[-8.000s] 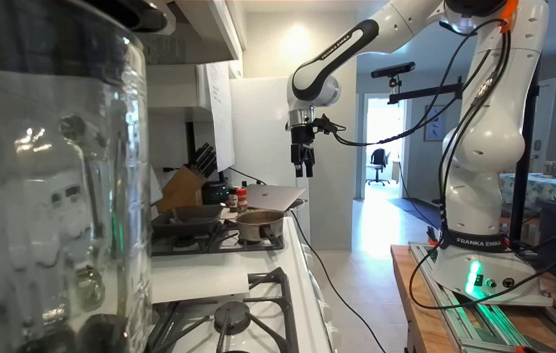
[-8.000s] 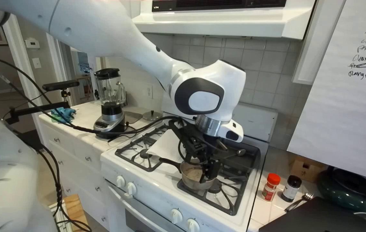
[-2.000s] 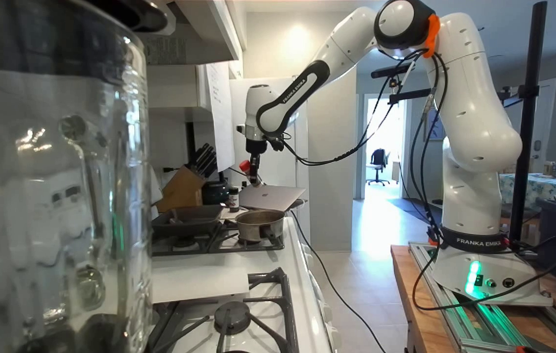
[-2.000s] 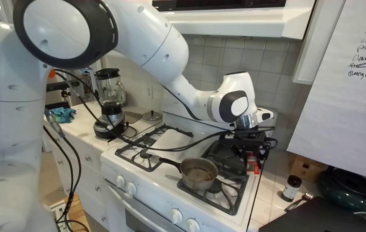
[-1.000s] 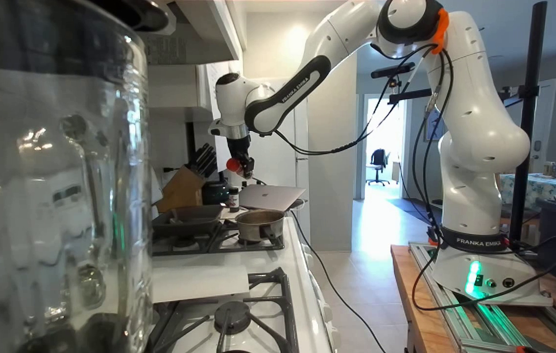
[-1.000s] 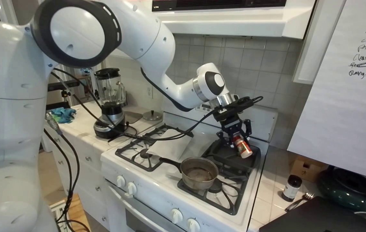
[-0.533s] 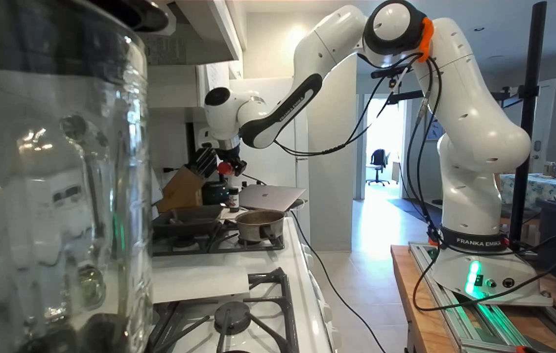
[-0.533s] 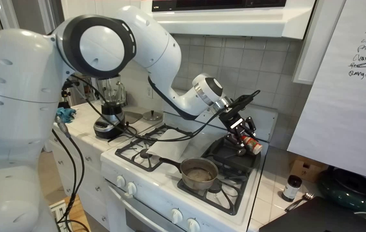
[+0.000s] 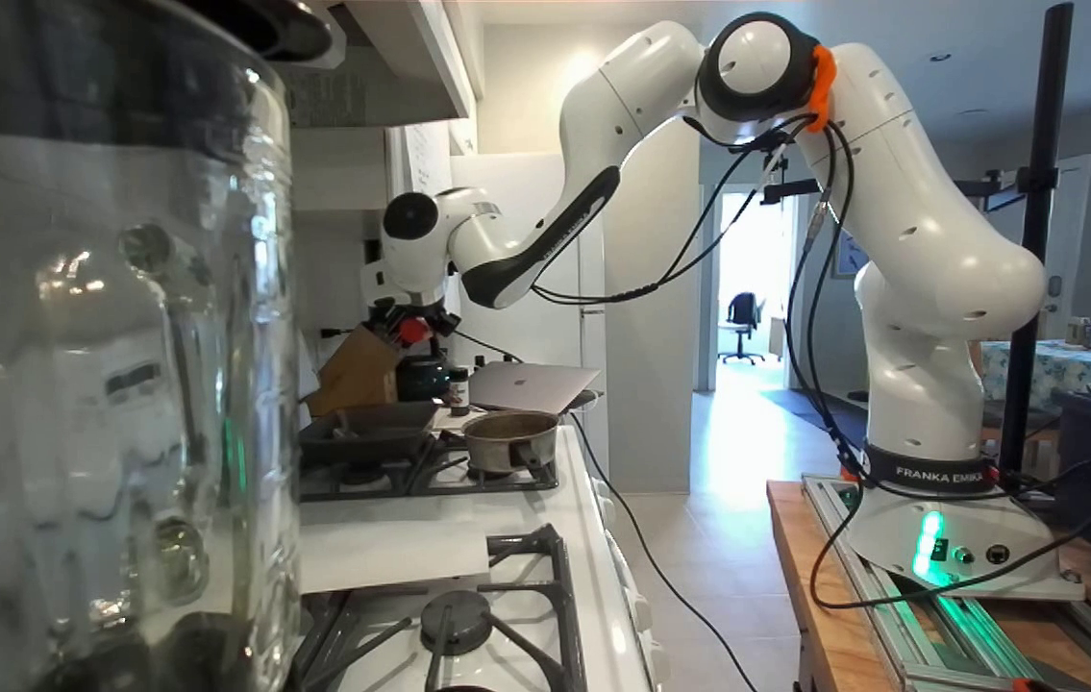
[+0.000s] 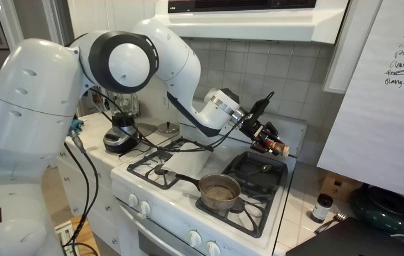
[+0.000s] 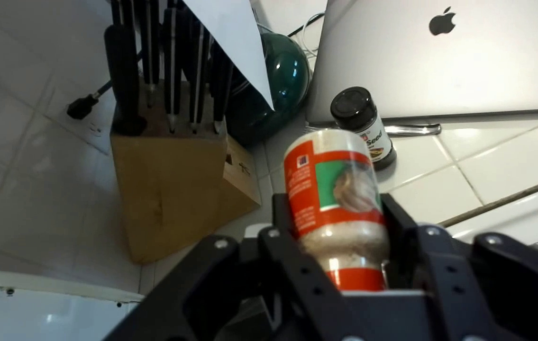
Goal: Sprinkle some of the contents of the orange bottle into the grey tray
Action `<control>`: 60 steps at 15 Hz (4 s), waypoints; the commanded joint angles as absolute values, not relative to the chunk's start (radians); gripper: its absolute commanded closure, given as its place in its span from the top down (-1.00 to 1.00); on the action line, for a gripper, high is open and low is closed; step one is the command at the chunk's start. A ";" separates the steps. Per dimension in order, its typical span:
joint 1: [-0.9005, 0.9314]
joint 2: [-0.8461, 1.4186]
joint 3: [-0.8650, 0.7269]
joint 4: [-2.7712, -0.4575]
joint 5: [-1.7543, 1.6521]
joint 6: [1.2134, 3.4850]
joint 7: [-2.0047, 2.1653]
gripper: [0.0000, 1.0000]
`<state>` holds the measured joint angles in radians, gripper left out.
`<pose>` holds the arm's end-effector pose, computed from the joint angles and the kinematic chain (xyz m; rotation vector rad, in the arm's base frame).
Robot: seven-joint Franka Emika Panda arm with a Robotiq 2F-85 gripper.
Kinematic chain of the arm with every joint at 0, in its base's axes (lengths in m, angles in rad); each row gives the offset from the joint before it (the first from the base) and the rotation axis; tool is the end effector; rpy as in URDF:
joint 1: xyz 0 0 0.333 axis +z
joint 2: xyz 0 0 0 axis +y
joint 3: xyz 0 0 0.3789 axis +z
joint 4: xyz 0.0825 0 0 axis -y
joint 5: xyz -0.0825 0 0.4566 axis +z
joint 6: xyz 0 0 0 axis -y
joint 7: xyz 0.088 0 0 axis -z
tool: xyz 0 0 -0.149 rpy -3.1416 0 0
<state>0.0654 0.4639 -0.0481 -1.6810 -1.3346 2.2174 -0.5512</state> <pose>0.7987 -0.0457 0.3581 1.5624 1.3539 -0.2674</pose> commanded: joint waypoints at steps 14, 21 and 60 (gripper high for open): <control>0.084 0.465 -0.051 -1.634 -1.646 2.153 -0.508 -0.55; 0.125 0.476 -0.047 -1.662 -1.907 2.037 -0.465 -0.55; 0.116 0.576 0.018 -1.722 -2.128 1.818 -0.254 -0.55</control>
<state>0.1406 0.6155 -0.0075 -1.6784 -2.1394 1.7059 -0.2101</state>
